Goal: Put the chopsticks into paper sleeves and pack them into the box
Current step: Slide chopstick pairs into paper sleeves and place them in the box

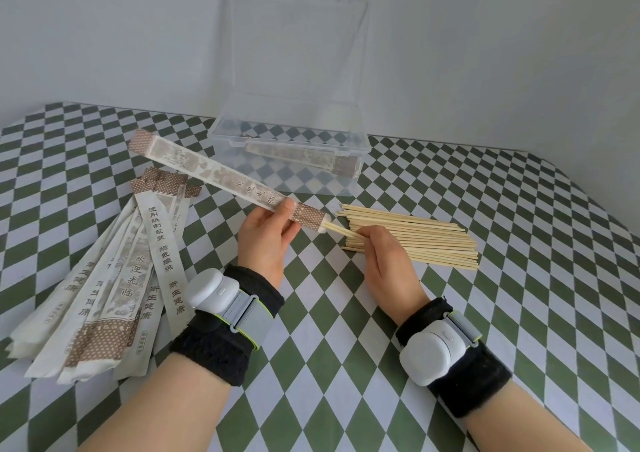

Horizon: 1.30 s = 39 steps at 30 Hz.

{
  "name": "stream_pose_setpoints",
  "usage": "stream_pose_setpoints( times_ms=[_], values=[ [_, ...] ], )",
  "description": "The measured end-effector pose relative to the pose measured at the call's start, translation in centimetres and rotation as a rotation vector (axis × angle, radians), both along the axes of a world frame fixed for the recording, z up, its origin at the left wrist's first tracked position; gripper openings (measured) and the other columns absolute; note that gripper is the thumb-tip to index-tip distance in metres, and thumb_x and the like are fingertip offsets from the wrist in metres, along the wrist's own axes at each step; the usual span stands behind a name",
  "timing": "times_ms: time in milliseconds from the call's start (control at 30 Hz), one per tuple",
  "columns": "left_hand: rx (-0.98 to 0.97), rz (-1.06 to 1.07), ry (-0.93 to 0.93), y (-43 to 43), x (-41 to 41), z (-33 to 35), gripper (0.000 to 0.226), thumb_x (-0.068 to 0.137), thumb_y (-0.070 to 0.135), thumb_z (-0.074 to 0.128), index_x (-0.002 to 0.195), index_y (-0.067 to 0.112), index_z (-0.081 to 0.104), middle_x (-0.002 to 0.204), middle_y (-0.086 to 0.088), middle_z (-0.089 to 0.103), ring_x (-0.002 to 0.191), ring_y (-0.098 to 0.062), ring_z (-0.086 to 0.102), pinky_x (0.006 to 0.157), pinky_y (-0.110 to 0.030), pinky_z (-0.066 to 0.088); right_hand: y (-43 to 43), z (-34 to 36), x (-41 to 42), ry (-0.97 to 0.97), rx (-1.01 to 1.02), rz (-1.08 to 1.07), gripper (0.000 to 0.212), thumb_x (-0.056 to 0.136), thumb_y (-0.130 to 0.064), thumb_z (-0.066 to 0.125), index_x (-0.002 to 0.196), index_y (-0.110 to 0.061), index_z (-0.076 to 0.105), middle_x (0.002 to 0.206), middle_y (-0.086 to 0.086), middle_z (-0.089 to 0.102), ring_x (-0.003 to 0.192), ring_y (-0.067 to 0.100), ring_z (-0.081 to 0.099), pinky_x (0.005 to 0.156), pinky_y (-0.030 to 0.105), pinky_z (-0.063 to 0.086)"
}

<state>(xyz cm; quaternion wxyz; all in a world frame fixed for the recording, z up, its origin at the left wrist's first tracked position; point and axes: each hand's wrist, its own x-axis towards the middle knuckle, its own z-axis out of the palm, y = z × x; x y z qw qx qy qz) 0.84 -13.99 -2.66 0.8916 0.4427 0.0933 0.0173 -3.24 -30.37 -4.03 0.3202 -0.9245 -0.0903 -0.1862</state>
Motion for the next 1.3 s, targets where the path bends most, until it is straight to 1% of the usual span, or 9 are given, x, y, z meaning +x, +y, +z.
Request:
stream_pose_setpoints(
  times_ms=[67, 167, 300, 400, 467, 700, 833, 967, 1300],
  values=[
    [0.043, -0.076, -0.008, -0.35, -0.23, 0.03, 0.007, 0.089, 0.009, 0.059, 0.095, 0.012, 0.063, 0.095, -0.003, 0.067, 0.09, -0.012, 0.066, 0.071, -0.018, 0.055, 0.1, 0.08, -0.12, 0.015, -0.014, 0.05, 0.022, 0.095, -0.003, 0.037, 0.108, -0.002, 0.054, 0.092, 0.008, 0.057, 0.079, 0.02, 0.049, 0.069, 0.029, 0.042],
    [0.057, -0.153, -0.031, -0.74, -0.54, 0.17, 0.007, 0.089, 0.007, 0.059, 0.092, 0.011, 0.063, 0.091, -0.003, 0.069, 0.087, -0.011, 0.067, 0.068, -0.018, 0.054, 0.22, 0.14, -0.26, 0.017, -0.014, 0.099, 0.022, 0.096, -0.007, 0.036, 0.108, -0.004, 0.054, 0.088, 0.001, 0.052, 0.071, 0.01, 0.044, 0.065, 0.024, 0.039],
    [0.039, -0.092, -0.009, -0.49, -0.44, 0.19, 0.008, 0.089, 0.009, 0.059, 0.096, 0.012, 0.062, 0.094, -0.003, 0.068, 0.088, -0.012, 0.067, 0.07, -0.019, 0.056, 0.17, 0.26, -0.24, 0.046, 0.083, 0.06, 0.023, 0.097, -0.009, 0.037, 0.111, -0.007, 0.055, 0.086, -0.005, 0.053, 0.075, 0.011, 0.048, 0.068, 0.022, 0.04],
    [-0.009, -0.019, 0.014, -0.03, -0.08, 0.03, 0.011, 0.091, 0.011, 0.058, 0.1, 0.013, 0.061, 0.097, -0.004, 0.067, 0.092, -0.013, 0.066, 0.069, -0.019, 0.055, 0.06, 0.31, -0.14, 0.044, 0.154, 0.021, 0.015, 0.096, -0.011, 0.04, 0.096, -0.01, 0.055, 0.072, -0.012, 0.048, 0.064, 0.007, 0.045, 0.059, 0.016, 0.035],
    [-0.017, -0.015, 0.017, 0.03, -0.03, 0.02, 0.009, 0.091, 0.012, 0.057, 0.099, 0.014, 0.061, 0.097, -0.004, 0.067, 0.093, -0.014, 0.066, 0.069, -0.019, 0.055, 0.1, 0.32, -0.19, 0.042, 0.163, 0.027, 0.013, 0.095, -0.011, 0.042, 0.09, -0.014, 0.053, 0.07, -0.014, 0.047, 0.061, 0.007, 0.044, 0.056, 0.014, 0.035],
    [0.025, -0.143, -0.023, -0.58, -0.58, 0.43, 0.006, 0.089, 0.01, 0.059, 0.091, 0.013, 0.063, 0.084, 0.001, 0.07, 0.08, -0.007, 0.069, 0.065, -0.018, 0.054, 0.05, 0.3, -0.26, 0.058, 0.199, 0.15, 0.011, 0.095, -0.014, 0.045, 0.09, -0.018, 0.054, 0.07, -0.008, 0.05, 0.062, 0.006, 0.044, 0.054, 0.015, 0.037],
    [0.047, -0.189, -0.02, -0.65, -0.64, 0.42, 0.008, 0.088, 0.011, 0.06, 0.094, 0.014, 0.064, 0.086, 0.002, 0.071, 0.082, -0.007, 0.07, 0.066, -0.019, 0.054, 0.02, 0.35, -0.32, 0.068, 0.224, 0.194, 0.009, 0.094, -0.016, 0.046, 0.09, -0.02, 0.053, 0.072, -0.001, 0.053, 0.063, 0.008, 0.044, 0.054, 0.014, 0.037],
    [0.035, -0.137, -0.004, -0.59, -0.67, 0.53, 0.007, 0.088, 0.011, 0.06, 0.092, 0.015, 0.065, 0.082, 0.003, 0.072, 0.079, -0.006, 0.07, 0.062, -0.017, 0.053, 0.0, 0.37, -0.3, 0.097, 0.238, 0.246, 0.014, 0.093, -0.025, 0.041, 0.093, -0.022, 0.055, 0.072, -0.007, 0.052, 0.063, 0.006, 0.045, 0.057, 0.013, 0.036],
    [0.043, -0.148, -0.058, -0.7, -0.8, 0.78, 0.005, 0.088, 0.011, 0.06, 0.089, 0.015, 0.064, 0.086, 0.001, 0.069, 0.082, -0.008, 0.068, 0.064, -0.018, 0.053, -0.07, 0.51, -0.24, 0.08, 0.285, 0.262, 0.012, 0.089, -0.027, 0.043, 0.093, -0.025, 0.054, 0.073, -0.01, 0.053, 0.066, 0.006, 0.045, 0.06, 0.012, 0.037]
  ],
)
